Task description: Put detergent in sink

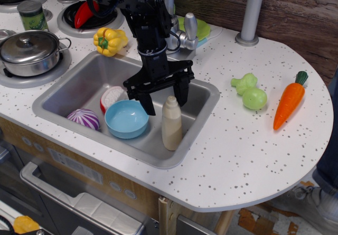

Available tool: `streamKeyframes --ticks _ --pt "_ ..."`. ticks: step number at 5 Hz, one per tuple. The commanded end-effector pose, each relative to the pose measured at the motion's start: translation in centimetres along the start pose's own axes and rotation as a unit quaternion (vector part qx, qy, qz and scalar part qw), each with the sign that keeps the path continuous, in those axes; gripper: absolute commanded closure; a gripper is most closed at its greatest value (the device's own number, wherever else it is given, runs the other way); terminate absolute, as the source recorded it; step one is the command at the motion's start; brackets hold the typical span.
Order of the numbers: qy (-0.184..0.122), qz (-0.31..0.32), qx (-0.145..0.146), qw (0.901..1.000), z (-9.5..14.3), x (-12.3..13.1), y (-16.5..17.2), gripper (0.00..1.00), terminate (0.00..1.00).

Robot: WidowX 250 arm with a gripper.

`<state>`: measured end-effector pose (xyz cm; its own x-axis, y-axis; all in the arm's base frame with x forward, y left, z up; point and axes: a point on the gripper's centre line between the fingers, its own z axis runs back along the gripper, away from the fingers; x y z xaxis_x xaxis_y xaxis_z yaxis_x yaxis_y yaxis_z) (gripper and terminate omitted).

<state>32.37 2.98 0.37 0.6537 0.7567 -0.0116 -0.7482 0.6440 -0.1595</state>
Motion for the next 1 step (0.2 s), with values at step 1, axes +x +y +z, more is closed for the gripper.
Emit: streamKeyframes --ticks 1 --pt "-0.024 0.002 -0.019 0.9995 1.68 0.25 -0.82 0.0 1.0"
